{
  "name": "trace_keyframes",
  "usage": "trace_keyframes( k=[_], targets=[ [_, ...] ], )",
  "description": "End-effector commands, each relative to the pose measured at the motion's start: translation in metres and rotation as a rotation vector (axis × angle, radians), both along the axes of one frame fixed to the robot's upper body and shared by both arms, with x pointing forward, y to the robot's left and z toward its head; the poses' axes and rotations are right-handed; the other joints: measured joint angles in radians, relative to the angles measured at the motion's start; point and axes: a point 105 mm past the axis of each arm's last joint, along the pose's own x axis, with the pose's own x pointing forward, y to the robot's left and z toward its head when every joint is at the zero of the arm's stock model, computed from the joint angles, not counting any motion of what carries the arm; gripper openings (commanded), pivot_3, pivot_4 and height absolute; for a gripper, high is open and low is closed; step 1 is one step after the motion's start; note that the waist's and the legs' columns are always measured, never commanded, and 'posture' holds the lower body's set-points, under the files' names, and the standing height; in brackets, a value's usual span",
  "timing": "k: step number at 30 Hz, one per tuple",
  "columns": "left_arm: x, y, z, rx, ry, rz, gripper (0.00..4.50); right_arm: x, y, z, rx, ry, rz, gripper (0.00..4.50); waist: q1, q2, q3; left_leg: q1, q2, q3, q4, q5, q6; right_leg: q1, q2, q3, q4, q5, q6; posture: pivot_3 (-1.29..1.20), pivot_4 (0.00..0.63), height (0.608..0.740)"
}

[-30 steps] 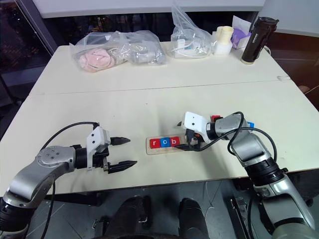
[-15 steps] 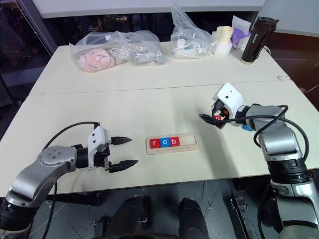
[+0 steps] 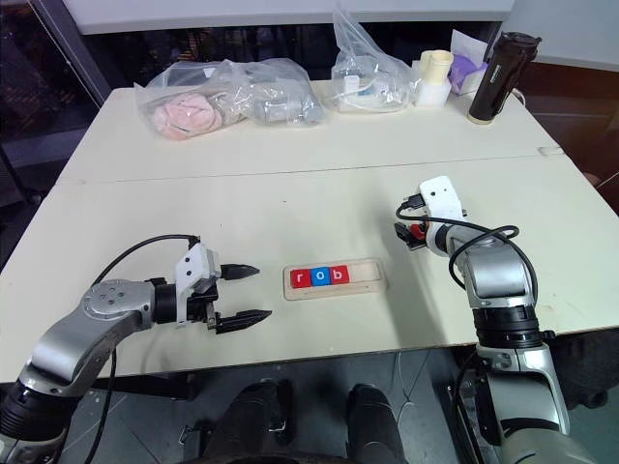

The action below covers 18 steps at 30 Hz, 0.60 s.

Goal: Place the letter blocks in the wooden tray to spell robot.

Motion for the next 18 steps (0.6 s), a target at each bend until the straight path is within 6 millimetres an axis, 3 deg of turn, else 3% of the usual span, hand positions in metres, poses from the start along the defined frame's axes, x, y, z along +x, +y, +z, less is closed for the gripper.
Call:
trace_keyframes(
  k=[1, 10, 17, 18],
  targets=[
    [-0.002, 0.0, 0.009, -0.003, -0.04, -0.01, 4.5, -0.003, -0.008, 0.002, 0.004, -0.01, -0.034, 4.46, 0.0, 0.0, 0.0, 0.0, 0.0, 0.0, 0.0, 0.0, 0.0, 0.0, 0.0, 0.0, 0.0, 0.0, 0.0, 0.0, 0.15, 0.725],
    [-0.001, -0.001, 0.009, -0.008, -0.042, -0.007, 4.5, -0.021, -0.001, -0.016, 0.076, 0.068, -0.065, 4.46, 0.0, 0.0, 0.0, 0.0, 0.0, 0.0, 0.0, 0.0, 0.0, 0.0, 0.001, 0.0, 0.0, 0.0, 0.0, 0.0, 0.15, 0.725],
    [0.003, -0.004, 0.01, -0.014, -0.05, -0.013, 4.5, -0.019, -0.007, -0.018, 0.122, 0.084, -0.141, 4.46, 0.0, 0.0, -0.001, 0.001, 0.0, -0.001, 0.0, 0.0, 0.0, 0.001, 0.001, 0.0, 0.0, 0.0, 0.0, 0.0, 0.15, 0.725],
    [0.003, -0.005, 0.01, -0.015, -0.051, -0.013, 4.5, -0.018, -0.01, -0.016, 0.132, 0.079, -0.156, 4.23, 0.0, 0.0, -0.001, 0.001, 0.0, -0.001, 0.0, 0.0, 0.0, 0.001, 0.001, 0.0, 0.0, 0.0, 0.0, 0.0, 0.15, 0.725]
  ],
)
